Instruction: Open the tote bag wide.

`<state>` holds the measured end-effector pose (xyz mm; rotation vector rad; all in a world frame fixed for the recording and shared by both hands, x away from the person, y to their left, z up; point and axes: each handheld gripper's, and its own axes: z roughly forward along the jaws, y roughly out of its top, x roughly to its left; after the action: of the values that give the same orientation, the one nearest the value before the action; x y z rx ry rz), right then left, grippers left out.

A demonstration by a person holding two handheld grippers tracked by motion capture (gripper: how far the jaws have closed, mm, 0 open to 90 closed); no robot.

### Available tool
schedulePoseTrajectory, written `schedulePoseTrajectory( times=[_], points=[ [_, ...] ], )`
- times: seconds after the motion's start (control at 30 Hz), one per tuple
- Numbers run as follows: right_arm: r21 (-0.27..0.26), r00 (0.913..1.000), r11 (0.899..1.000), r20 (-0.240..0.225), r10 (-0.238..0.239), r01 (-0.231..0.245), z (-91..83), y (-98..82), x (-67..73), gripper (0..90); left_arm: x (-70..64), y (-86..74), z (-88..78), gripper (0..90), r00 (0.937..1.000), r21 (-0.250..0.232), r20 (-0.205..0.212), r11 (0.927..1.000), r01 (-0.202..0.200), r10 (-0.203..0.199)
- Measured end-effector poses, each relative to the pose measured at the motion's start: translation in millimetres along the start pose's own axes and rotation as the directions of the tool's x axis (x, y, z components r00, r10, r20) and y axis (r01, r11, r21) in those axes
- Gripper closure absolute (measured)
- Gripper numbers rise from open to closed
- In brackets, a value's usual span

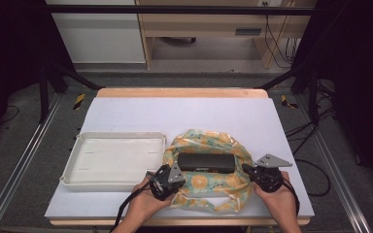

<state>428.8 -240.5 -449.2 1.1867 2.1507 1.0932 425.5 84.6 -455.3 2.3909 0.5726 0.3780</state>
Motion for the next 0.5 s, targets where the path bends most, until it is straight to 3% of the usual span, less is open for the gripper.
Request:
schedulePoseTrajectory(
  times=[0.1,0.23,0.33,0.5],
  points=[
    [-0.023,0.9998,1.0,-0.002,-0.021,0.021,5.1,18.7,-4.8,89.5,-0.9,-0.8,2.4,89.8,1.0,0.019,0.005,0.9998,-0.005,0.005],
    [-0.018,0.9994,1.0,-0.024,-0.024,0.024,28.1,39.4,-11.6,89.5,-0.6,-2.9,4.9,89.8,0.9999,0.029,0.011,0.9996,-0.004,0.004],
    [0.035,0.9995,0.999,-0.033,-0.003,0.004,50.4,47.3,-17.3,89.5,1.5,-3.7,5.1,89.8,0.9999,0.035,0.015,0.9994,0.002,-0.003],
    [0.144,0.9999,0.99,-0.01,0.007,-0.005,77.5,45.5,-26.9,89.5,1.8,-4.1,6.2,89.6,0.9996,0.039,0.028,0.9992,0.001,-0.002]
  ],
)
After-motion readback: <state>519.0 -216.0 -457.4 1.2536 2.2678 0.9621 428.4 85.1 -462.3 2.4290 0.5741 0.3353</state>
